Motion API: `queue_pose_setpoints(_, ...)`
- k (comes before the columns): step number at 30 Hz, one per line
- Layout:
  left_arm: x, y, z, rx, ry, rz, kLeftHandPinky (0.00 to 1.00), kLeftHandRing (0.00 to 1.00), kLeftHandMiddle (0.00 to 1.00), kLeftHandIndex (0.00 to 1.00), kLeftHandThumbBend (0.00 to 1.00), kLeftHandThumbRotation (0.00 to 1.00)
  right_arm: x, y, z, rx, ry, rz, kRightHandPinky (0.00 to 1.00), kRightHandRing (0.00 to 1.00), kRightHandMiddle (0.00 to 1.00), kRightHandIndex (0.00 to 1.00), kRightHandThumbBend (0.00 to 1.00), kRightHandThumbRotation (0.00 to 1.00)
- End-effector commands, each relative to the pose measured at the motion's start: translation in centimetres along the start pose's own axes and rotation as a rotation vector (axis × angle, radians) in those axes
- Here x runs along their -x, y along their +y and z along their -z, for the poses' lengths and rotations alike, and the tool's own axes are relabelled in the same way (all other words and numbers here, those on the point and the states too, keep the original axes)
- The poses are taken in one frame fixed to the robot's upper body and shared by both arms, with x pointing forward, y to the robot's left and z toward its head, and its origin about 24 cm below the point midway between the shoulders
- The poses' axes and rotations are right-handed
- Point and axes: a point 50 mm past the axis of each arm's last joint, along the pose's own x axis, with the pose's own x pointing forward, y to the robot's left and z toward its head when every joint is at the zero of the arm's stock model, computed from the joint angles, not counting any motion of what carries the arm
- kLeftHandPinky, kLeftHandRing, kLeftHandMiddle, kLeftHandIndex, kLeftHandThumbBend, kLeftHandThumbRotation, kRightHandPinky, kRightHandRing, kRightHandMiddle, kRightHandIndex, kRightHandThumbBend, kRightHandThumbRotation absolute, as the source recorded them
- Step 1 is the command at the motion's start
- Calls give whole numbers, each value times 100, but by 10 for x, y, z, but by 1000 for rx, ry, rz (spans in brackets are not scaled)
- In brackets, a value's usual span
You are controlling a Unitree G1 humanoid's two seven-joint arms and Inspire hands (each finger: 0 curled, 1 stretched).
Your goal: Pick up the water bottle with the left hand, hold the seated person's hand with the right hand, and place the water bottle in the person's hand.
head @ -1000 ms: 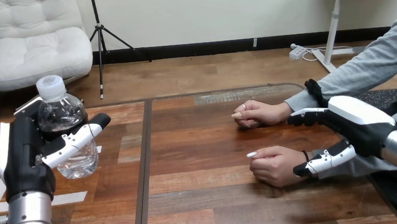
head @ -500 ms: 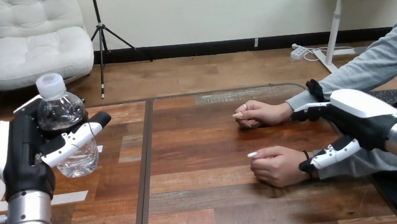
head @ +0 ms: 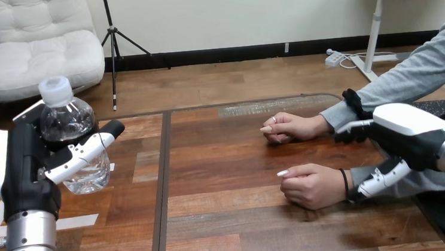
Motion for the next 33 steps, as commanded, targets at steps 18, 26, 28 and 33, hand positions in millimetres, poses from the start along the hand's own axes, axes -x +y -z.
queue_pose_setpoints(18,-10,0,-26,29,-125,-2,33,37,41,41,72,0,-10,-34,-4,151,13,3,80,82,83,82,100,41)
queue_pose_setpoints(26,-10,1,-26,30,-124,-2,33,37,41,41,72,0,-10,-32,-3,172,20,-12,78,81,82,81,100,40)
queue_pose_setpoints(28,-10,1,-26,35,-124,-3,32,37,41,41,72,0,-10,-31,-2,170,22,-13,78,81,82,81,100,39)
queue_pose_setpoints(33,-10,1,-25,39,-128,0,32,37,40,41,73,0,-11,-30,-2,162,26,-16,77,80,81,80,100,39)
